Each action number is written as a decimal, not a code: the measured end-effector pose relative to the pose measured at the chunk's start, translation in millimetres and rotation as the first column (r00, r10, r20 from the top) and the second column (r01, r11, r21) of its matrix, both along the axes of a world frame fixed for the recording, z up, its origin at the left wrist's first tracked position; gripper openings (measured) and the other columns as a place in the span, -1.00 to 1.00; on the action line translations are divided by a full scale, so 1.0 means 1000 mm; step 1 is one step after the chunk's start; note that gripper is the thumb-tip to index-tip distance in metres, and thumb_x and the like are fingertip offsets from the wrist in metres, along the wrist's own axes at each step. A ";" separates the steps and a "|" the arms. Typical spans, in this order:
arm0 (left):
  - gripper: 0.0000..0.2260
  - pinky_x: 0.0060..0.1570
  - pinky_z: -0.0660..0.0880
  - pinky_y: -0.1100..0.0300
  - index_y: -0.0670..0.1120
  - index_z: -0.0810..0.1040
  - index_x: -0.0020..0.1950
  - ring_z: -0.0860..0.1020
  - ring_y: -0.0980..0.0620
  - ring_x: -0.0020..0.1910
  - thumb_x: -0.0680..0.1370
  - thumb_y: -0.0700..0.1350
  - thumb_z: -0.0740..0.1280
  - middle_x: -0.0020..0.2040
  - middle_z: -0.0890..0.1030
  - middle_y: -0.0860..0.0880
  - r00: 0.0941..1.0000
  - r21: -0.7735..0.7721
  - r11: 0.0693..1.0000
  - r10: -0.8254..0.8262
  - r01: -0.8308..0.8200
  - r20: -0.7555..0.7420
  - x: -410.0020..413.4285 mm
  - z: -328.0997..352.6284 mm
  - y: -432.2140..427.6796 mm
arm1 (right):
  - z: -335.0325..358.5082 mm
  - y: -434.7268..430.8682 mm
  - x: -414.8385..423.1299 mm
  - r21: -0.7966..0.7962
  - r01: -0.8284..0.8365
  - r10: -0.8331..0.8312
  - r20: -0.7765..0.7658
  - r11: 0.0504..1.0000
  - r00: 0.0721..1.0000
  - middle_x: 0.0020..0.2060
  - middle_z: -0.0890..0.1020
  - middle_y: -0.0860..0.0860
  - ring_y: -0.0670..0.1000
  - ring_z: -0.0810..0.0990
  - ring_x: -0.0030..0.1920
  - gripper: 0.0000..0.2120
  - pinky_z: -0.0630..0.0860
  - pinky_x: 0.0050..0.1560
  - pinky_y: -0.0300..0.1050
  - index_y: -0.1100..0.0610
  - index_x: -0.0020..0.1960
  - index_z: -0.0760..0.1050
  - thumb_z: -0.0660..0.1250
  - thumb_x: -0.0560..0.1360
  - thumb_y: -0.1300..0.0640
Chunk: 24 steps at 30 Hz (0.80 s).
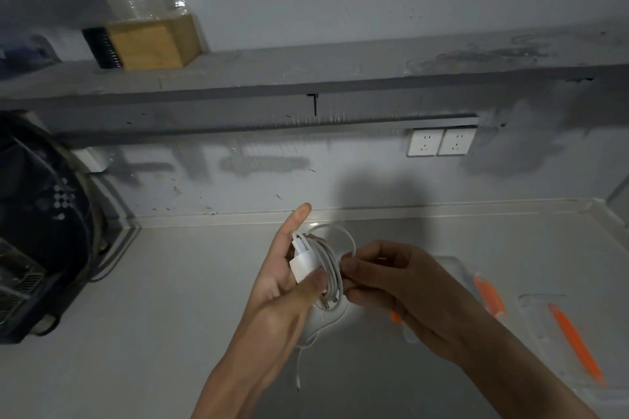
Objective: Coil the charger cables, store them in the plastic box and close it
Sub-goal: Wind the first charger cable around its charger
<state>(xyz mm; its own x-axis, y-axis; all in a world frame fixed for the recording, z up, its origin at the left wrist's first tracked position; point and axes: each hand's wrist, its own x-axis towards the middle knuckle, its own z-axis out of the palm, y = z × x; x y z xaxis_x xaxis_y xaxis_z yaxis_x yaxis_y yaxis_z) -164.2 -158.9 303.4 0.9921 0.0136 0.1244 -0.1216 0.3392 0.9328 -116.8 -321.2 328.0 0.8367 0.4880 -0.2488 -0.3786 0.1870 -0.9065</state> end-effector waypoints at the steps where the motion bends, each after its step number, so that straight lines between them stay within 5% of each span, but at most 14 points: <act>1: -0.37 -0.01 0.54 0.24 0.10 0.39 0.44 0.61 0.02 0.00 0.42 -0.32 0.35 -0.01 0.58 -0.04 1.000 0.024 1.000 0.010 -0.010 0.002 0.000 0.000 -0.001 | 0.003 -0.001 0.001 -0.037 -0.021 0.022 0.039 0.999 0.999 -0.31 0.70 0.13 -0.03 0.68 -0.31 -0.96 0.59 -0.27 -0.28 0.18 -0.24 0.66 0.45 0.31 0.22; 6: -0.37 0.07 0.52 0.22 0.19 0.37 0.43 0.61 -0.03 0.15 0.42 -0.23 0.40 0.09 0.58 -0.09 0.999 0.149 0.988 0.044 -0.046 0.012 -0.001 -0.001 -0.003 | 0.009 -0.001 0.003 -0.227 -0.022 0.074 0.224 0.974 0.972 -0.30 0.70 0.10 -0.05 0.68 -0.29 -0.93 0.50 -0.41 -0.29 0.20 -0.16 0.64 0.39 0.45 0.31; 11: -0.35 0.05 0.55 0.17 0.20 0.41 0.39 0.61 0.09 0.01 0.40 -0.31 0.36 0.06 0.56 -0.05 0.995 0.203 0.974 0.094 -0.098 0.029 -0.001 -0.002 -0.001 | 0.007 0.007 -0.006 -0.271 0.065 0.034 0.344 0.960 0.938 -0.36 0.68 0.06 -0.07 0.64 -0.33 -0.85 0.51 -0.44 -0.26 0.24 -0.14 0.64 0.31 0.49 0.37; 16: -0.41 -0.09 0.53 0.34 0.17 0.38 0.41 0.61 0.14 -0.13 0.46 -0.25 0.42 -0.08 0.63 0.12 0.983 0.158 0.971 0.174 -0.181 0.054 0.002 0.002 0.000 | 0.001 0.022 -0.019 -0.371 0.215 -0.008 0.488 0.903 0.873 -0.33 0.71 -0.02 -0.03 0.69 -0.34 -0.88 0.65 -0.29 -0.05 0.07 -0.16 0.66 0.36 0.50 0.09; 21: -0.46 -0.02 0.51 0.27 0.21 0.34 0.44 0.57 0.10 -0.02 0.51 -0.14 0.34 0.07 0.52 0.00 0.975 0.148 0.966 0.200 -0.213 0.102 0.009 0.013 0.008 | 0.002 0.040 -0.016 -0.162 0.280 -0.175 0.473 0.946 0.864 -0.29 0.74 -0.06 -0.09 0.71 -0.24 -0.84 0.61 -0.23 -0.25 0.01 -0.13 0.69 0.34 0.52 0.17; 24: -0.52 0.03 0.50 0.23 0.14 0.43 0.40 0.57 0.06 0.04 0.48 -0.11 0.27 0.05 0.56 -0.03 0.982 0.035 0.982 0.185 -0.186 0.039 0.011 0.019 0.012 | 0.003 0.045 -0.012 -0.124 0.296 -0.202 0.486 0.947 0.850 -0.24 0.74 -0.01 -0.04 0.72 -0.20 -0.85 0.64 -0.17 -0.18 0.01 -0.12 0.70 0.36 0.50 0.16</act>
